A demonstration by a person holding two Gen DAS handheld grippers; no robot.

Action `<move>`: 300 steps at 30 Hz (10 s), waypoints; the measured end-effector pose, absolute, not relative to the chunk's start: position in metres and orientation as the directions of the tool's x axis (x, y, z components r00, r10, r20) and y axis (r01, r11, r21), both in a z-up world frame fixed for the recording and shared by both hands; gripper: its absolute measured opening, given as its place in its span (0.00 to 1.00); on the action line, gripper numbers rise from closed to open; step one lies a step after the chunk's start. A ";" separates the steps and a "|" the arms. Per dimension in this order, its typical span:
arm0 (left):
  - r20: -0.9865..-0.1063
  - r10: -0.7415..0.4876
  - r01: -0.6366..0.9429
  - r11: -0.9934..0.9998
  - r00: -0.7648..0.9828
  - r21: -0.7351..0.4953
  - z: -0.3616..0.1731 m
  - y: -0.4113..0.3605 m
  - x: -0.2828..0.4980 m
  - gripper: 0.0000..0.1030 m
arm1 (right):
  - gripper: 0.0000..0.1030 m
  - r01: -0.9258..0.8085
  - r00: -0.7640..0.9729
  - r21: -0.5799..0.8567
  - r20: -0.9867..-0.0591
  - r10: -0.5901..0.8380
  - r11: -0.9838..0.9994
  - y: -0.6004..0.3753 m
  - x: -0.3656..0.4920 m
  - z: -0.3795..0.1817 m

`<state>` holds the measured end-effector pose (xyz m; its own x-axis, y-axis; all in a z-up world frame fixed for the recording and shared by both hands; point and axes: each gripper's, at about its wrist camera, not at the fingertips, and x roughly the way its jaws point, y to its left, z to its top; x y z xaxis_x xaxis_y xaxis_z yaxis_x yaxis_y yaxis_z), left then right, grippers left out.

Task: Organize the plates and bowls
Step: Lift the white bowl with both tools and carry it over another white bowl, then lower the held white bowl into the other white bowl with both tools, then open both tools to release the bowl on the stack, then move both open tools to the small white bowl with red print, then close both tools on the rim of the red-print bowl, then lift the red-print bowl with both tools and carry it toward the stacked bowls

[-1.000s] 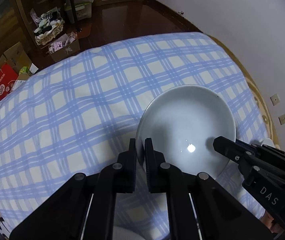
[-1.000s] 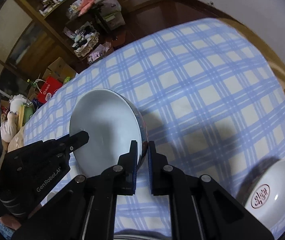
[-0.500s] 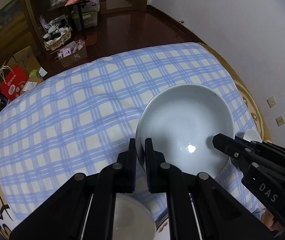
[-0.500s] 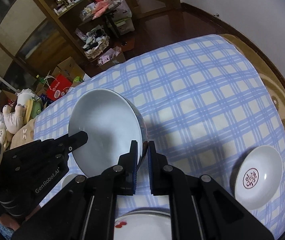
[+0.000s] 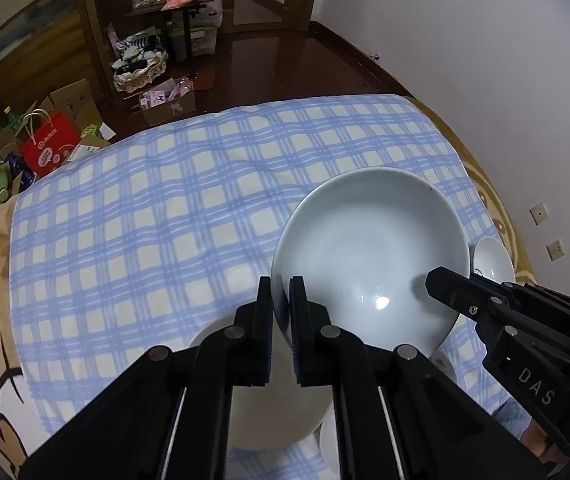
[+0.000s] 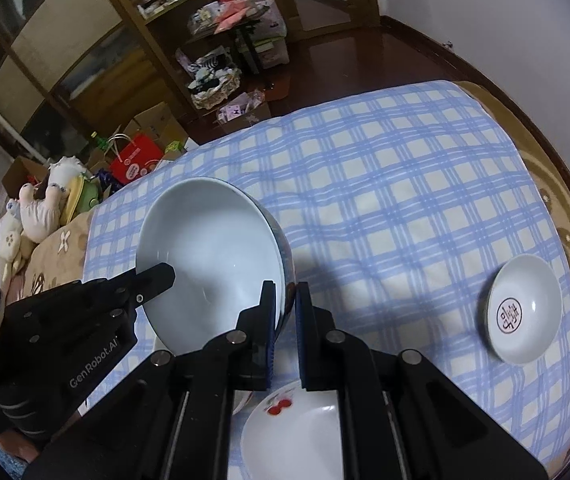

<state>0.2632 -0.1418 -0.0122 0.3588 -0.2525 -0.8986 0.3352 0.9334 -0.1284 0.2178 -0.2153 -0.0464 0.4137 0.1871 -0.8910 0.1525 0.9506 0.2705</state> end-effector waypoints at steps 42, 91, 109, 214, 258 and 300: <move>-0.933 -0.221 0.248 0.957 0.284 -0.151 -0.062 -0.060 0.213 0.08 | 0.09 0.067 0.326 0.238 -0.923 0.205 0.969 -0.135 0.175 -0.094; -0.954 -0.210 0.235 0.959 0.214 -0.158 -0.123 -0.063 0.224 0.10 | 0.08 0.040 0.288 0.175 -0.945 0.157 0.984 -0.130 0.186 -0.146; -0.962 -0.216 0.261 0.951 0.169 -0.167 -0.119 -0.069 0.224 0.15 | 0.07 0.060 0.297 0.198 -0.939 0.172 0.978 -0.133 0.184 -0.145; -0.834 -0.359 0.598 0.800 0.418 -0.045 -0.005 -0.317 0.204 0.86 | 0.94 0.526 0.598 0.200 -0.778 -0.192 0.827 -0.431 0.083 -0.023; -0.949 -0.263 0.639 0.763 0.170 -0.097 -0.145 -0.428 0.240 0.51 | 0.25 0.606 0.357 0.267 -0.933 0.044 0.750 -0.475 0.125 -0.166; -0.920 -0.329 0.628 0.767 0.213 -0.129 -0.087 -0.376 0.220 0.16 | 0.11 0.508 0.461 0.324 -0.885 0.066 0.798 -0.412 0.126 -0.119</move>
<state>0.2202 -0.3759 -0.0870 0.2133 -0.3288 -0.9200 0.6283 0.7673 -0.1285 0.1263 -0.4123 -0.1187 0.4612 0.0657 -0.8849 0.5080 0.7981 0.3240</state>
